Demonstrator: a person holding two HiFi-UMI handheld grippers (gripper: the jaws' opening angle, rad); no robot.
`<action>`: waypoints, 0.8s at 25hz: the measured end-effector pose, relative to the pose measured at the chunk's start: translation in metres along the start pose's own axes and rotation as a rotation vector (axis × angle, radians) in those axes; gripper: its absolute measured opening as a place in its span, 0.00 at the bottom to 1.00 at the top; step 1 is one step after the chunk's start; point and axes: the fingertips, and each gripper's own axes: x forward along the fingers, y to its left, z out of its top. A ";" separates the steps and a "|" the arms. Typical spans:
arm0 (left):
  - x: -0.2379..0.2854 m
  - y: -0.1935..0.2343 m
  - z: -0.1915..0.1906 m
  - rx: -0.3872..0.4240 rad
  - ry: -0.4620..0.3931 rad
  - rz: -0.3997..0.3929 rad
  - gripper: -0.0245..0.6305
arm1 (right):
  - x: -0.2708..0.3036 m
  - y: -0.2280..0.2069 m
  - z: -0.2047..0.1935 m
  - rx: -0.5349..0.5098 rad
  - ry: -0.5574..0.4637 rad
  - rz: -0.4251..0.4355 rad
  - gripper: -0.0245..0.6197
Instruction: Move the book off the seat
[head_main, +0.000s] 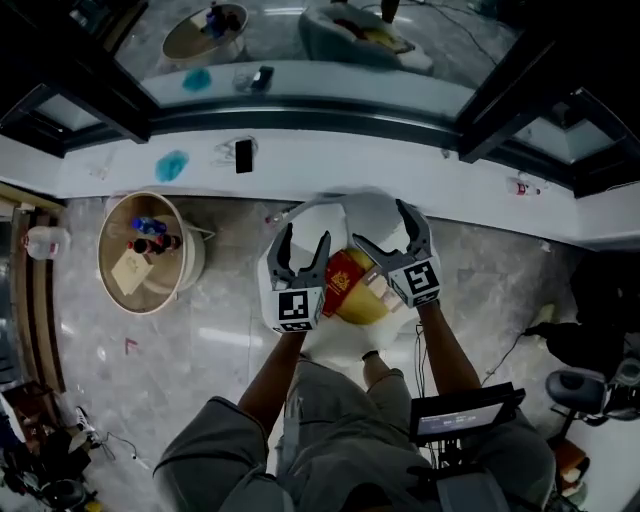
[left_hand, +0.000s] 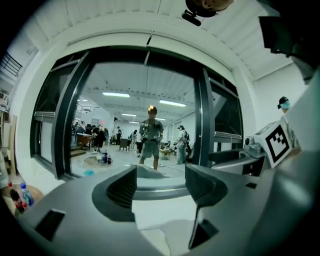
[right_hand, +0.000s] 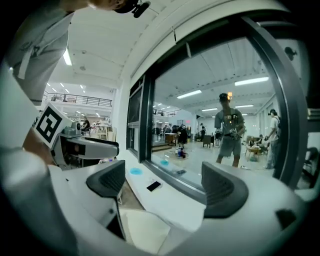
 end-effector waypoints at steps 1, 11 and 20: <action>0.004 0.002 -0.020 -0.007 0.013 -0.001 0.51 | 0.007 0.001 -0.022 0.007 0.011 0.007 0.78; 0.007 0.008 -0.231 -0.083 0.247 -0.005 0.52 | 0.044 0.045 -0.258 0.085 0.218 0.164 0.78; -0.025 0.004 -0.397 -0.081 0.438 -0.010 0.52 | 0.054 0.073 -0.443 0.133 0.385 0.287 0.78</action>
